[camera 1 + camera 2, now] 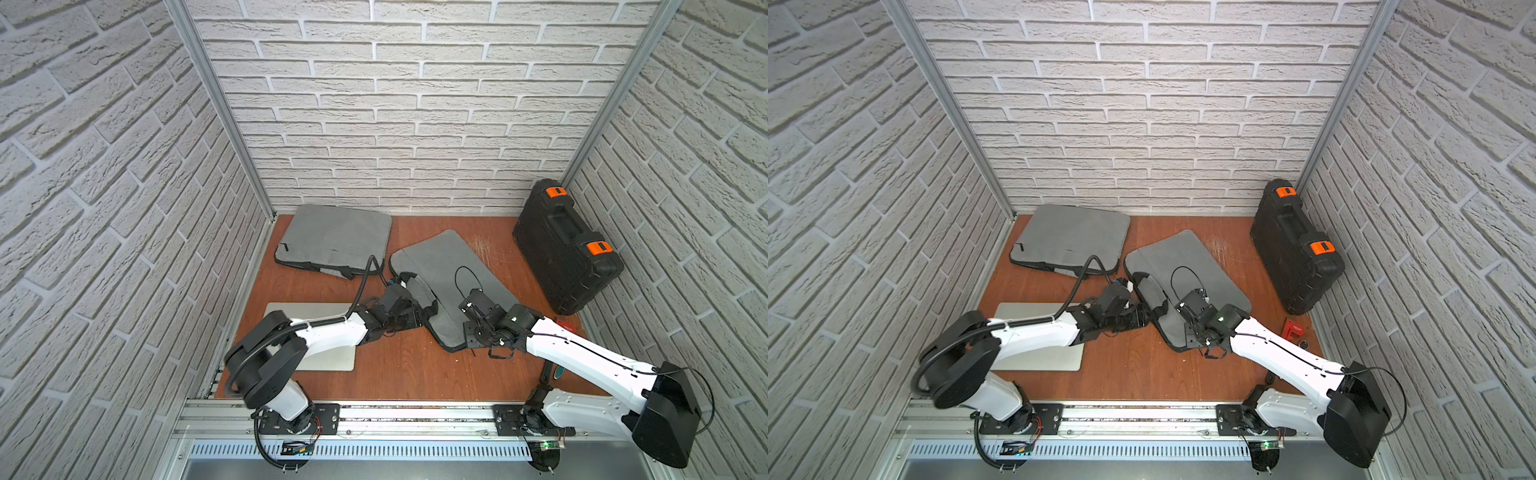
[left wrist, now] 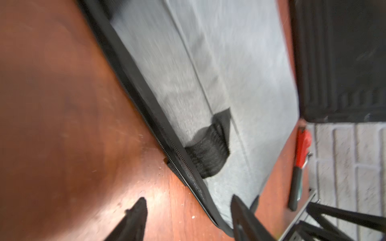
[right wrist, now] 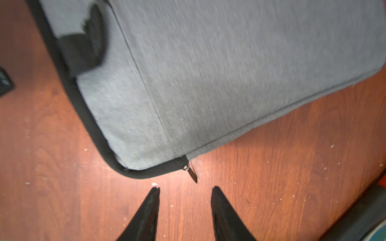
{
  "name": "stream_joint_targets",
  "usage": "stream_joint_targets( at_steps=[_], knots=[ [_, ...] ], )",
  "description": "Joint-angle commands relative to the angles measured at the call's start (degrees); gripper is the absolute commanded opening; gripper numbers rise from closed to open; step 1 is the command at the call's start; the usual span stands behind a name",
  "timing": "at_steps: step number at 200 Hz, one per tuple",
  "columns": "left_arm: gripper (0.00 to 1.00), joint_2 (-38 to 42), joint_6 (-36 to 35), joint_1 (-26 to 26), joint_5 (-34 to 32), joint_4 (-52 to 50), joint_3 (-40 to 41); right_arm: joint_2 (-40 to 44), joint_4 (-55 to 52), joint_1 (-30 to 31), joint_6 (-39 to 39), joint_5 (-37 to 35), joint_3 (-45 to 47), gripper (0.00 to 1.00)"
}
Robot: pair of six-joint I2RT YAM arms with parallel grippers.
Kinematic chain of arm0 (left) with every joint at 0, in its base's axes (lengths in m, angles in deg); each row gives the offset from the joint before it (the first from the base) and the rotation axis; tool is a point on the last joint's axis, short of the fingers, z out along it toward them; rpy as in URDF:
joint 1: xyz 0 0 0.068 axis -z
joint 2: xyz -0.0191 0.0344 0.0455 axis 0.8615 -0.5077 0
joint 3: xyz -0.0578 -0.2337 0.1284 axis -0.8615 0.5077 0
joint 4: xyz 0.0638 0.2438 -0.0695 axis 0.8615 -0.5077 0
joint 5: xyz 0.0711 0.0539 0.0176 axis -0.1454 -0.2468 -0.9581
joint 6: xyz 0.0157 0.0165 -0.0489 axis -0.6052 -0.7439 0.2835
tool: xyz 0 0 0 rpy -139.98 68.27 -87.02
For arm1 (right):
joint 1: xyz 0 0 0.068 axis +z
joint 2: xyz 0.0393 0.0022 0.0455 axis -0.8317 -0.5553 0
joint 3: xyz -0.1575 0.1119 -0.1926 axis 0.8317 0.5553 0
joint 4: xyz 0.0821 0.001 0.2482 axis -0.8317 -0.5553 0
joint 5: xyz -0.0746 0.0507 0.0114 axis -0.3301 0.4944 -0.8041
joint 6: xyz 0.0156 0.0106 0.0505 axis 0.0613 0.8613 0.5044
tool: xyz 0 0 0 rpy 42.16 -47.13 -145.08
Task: Open the zippered laptop bag and take out the laptop
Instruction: Unzip the zipper on the zippered laptop bag, then open the bag flap on the zippered laptop bag.
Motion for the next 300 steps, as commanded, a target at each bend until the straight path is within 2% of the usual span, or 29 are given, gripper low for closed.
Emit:
stream_joint_targets(
  at_steps=[1,16,32,61,98,121,164,202,254,300],
  knots=[
    [0.86,7.67,0.03,-1.26,-8.10,-5.80,2.33,0.91,-0.70,0.45,-2.77,-1.18,-2.75,0.48],
    [0.98,13.36,0.20,-1.96,-12.78,-9.73,3.88,-0.26,0.59,0.54,-4.31,-0.37,-4.31,0.53],
    [0.98,19.20,0.36,-2.78,-17.89,-13.17,5.64,-2.37,2.43,0.78,-5.80,0.42,-6.16,0.57],
    [0.98,28.46,1.24,-4.34,-24.76,-15.94,9.77,-8.05,6.56,1.39,-7.62,2.32,-9.49,0.58],
    [0.98,35.62,2.09,-6.63,-27.51,-16.65,13.54,-17.54,11.16,3.31,-9.67,2.81,-14.01,0.58],
    [0.98,36.64,1.96,-7.67,-28.14,-17.17,14.17,-23.30,10.76,5.28,-11.46,0.37,-18.22,0.59],
    [0.98,36.16,1.88,-8.56,-29.44,-17.44,14.87,-30.51,7.11,8.50,-13.09,-7.72,-23.94,0.74],
    [0.98,35.40,2.12,-9.36,-29.71,-17.76,14.96,-34.01,5.12,9.50,-13.45,-11.90,-25.07,0.81],
    [0.98,34.84,3.00,-10.13,-29.64,-18.31,15.23,-36.88,4.75,9.89,-13.06,-14.29,-25.14,0.86],
    [0.98,34.41,3.72,-10.28,-29.29,-18.58,15.54,-39.35,4.24,9.87,-11.94,-16.07,-25.04,0.85]
  ],
)
